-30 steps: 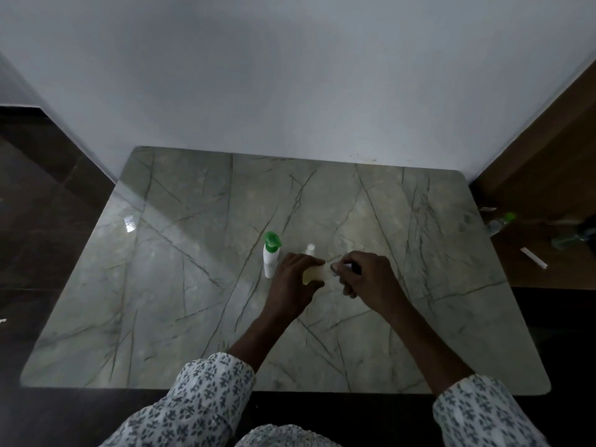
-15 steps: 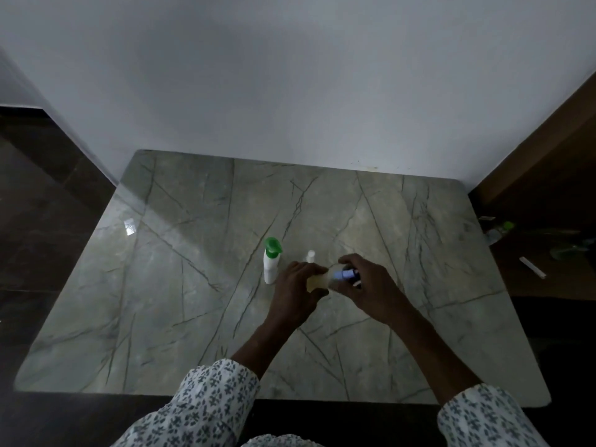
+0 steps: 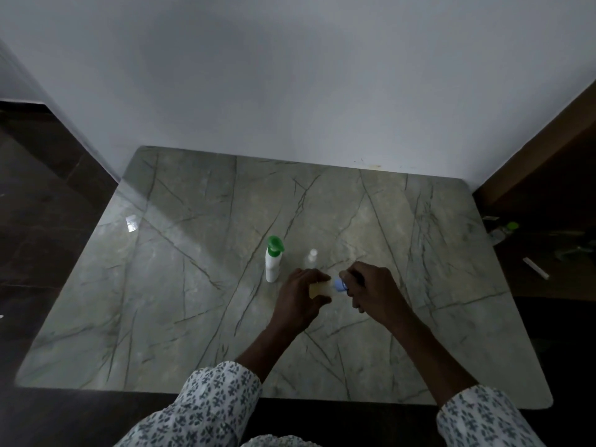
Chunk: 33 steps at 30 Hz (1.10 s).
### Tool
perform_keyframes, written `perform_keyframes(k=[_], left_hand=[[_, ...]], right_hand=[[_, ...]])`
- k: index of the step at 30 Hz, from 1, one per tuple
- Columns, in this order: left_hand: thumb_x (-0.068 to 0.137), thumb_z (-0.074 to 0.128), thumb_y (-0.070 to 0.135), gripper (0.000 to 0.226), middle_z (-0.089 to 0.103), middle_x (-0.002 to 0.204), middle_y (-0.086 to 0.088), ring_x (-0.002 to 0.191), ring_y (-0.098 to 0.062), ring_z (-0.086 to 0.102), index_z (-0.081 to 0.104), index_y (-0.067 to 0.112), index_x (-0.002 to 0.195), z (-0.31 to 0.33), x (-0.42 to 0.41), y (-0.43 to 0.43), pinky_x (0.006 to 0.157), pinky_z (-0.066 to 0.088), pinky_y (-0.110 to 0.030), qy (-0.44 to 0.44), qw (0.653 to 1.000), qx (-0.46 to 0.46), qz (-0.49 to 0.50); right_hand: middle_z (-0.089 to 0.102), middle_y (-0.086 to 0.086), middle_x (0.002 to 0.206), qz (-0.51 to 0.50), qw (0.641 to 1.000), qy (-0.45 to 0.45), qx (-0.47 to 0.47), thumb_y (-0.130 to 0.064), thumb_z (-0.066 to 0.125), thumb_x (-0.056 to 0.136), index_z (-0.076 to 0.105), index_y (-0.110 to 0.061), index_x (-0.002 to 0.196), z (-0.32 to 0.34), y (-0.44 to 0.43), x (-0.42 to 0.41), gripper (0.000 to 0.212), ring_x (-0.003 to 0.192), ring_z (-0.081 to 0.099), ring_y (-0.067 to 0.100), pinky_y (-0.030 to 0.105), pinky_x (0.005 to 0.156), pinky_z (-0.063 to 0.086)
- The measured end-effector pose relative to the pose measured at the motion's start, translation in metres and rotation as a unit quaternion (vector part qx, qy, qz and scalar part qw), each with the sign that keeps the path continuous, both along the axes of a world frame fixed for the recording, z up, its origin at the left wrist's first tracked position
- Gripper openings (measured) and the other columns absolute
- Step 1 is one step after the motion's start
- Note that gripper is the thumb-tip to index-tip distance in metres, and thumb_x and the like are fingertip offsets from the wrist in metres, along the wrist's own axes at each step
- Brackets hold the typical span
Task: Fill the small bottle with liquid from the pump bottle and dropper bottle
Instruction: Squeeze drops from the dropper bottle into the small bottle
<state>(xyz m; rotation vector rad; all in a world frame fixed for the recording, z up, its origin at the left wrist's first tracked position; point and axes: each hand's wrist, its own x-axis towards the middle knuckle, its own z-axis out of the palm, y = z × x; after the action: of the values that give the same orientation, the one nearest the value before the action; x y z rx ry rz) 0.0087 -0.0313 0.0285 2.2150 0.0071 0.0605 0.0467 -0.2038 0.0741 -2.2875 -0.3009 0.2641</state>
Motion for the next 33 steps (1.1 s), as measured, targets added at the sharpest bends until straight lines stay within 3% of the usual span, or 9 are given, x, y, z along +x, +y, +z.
perform_keyframes(k=[4,9,13,16,18,21,23,29,33], left_hand=[[0.069,0.084,0.02,0.042,0.065,0.099,0.007,0.089,-0.003,0.053,0.069,0.02,0.108,0.001,0.004,0.0,0.073,0.035,-0.005,0.013,1.0,-0.023,0.009],[0.071,0.083,0.017,0.041,0.065,0.103,0.0,0.09,-0.005,0.052,0.067,0.017,0.109,-0.003,0.004,-0.005,0.073,0.035,-0.007,0.014,1.0,-0.025,0.009],[0.074,0.081,0.02,0.042,0.065,0.109,-0.001,0.094,-0.008,0.053,0.065,0.017,0.113,-0.014,0.007,-0.008,0.076,0.038,-0.014,0.039,0.999,-0.018,0.001],[0.078,0.078,0.02,0.05,0.064,0.121,-0.001,0.109,-0.015,0.058,0.06,0.02,0.124,-0.021,0.013,-0.012,0.093,0.047,-0.027,0.067,0.998,-0.01,-0.013],[0.079,0.077,0.017,0.069,0.053,0.141,0.0,0.128,-0.016,0.048,0.047,0.023,0.141,-0.026,0.015,-0.013,0.107,0.042,-0.035,0.097,0.995,-0.004,-0.022],[0.079,0.077,0.012,0.089,0.031,0.157,-0.002,0.142,-0.018,0.032,0.027,0.022,0.152,-0.039,0.014,-0.008,0.113,0.035,-0.034,0.138,0.99,-0.003,-0.011],[0.081,0.074,0.011,0.082,0.034,0.155,-0.005,0.141,-0.02,0.035,0.031,0.019,0.15,-0.048,0.01,-0.001,0.109,0.032,-0.027,0.155,0.988,0.005,0.002],[0.082,0.073,0.011,0.065,0.052,0.141,-0.008,0.128,-0.022,0.05,0.045,0.012,0.142,-0.072,0.003,0.014,0.106,0.045,-0.04,0.178,0.983,-0.015,0.033],[0.084,0.072,0.012,0.063,0.053,0.14,-0.008,0.124,-0.02,0.053,0.046,0.01,0.141,-0.082,0.007,0.014,0.103,0.048,-0.039,0.176,0.983,-0.027,0.045]], right_hand=[[0.069,-0.002,0.086,0.067,0.998,0.0,0.01,-0.018,0.072,0.085,0.062,-0.017,0.106,0.001,-0.006,0.005,0.023,0.064,0.068,0.003,0.019,0.061,0.055],[0.061,-0.014,0.063,0.026,1.0,-0.004,0.014,-0.009,0.069,0.087,0.066,-0.009,0.098,-0.004,-0.002,0.0,0.011,0.048,0.063,0.002,0.013,0.049,0.047],[0.059,-0.017,0.061,0.004,1.0,-0.001,0.009,-0.009,0.069,0.087,0.066,-0.007,0.096,-0.012,0.0,0.002,0.01,0.046,0.061,-0.001,0.013,0.046,0.048],[0.06,-0.008,0.062,-0.024,0.999,0.022,0.003,-0.011,0.069,0.087,0.065,-0.007,0.094,-0.023,0.001,0.006,0.009,0.044,0.061,-0.002,0.012,0.044,0.047],[0.063,-0.003,0.066,-0.041,0.999,0.024,-0.013,-0.011,0.071,0.086,0.065,-0.006,0.093,-0.035,0.002,0.012,0.01,0.046,0.062,0.0,0.012,0.044,0.046],[0.069,0.008,0.079,-0.066,0.996,-0.001,-0.067,-0.011,0.072,0.084,0.066,-0.003,0.092,-0.059,-0.006,0.029,0.013,0.063,0.068,0.017,0.028,0.055,0.055],[0.07,0.016,0.08,-0.085,0.99,-0.022,-0.108,-0.01,0.072,0.082,0.066,-0.001,0.089,-0.076,-0.015,0.045,0.013,0.071,0.068,0.031,0.039,0.062,0.057],[0.068,0.022,0.079,-0.097,0.981,-0.044,-0.162,-0.009,0.07,0.082,0.063,0.002,0.087,-0.106,-0.034,0.088,0.013,0.075,0.066,0.037,0.043,0.064,0.055],[0.067,0.023,0.077,-0.092,0.98,-0.03,-0.171,-0.009,0.068,0.082,0.062,0.002,0.084,-0.122,-0.037,0.101,0.013,0.074,0.064,0.038,0.041,0.062,0.051]])
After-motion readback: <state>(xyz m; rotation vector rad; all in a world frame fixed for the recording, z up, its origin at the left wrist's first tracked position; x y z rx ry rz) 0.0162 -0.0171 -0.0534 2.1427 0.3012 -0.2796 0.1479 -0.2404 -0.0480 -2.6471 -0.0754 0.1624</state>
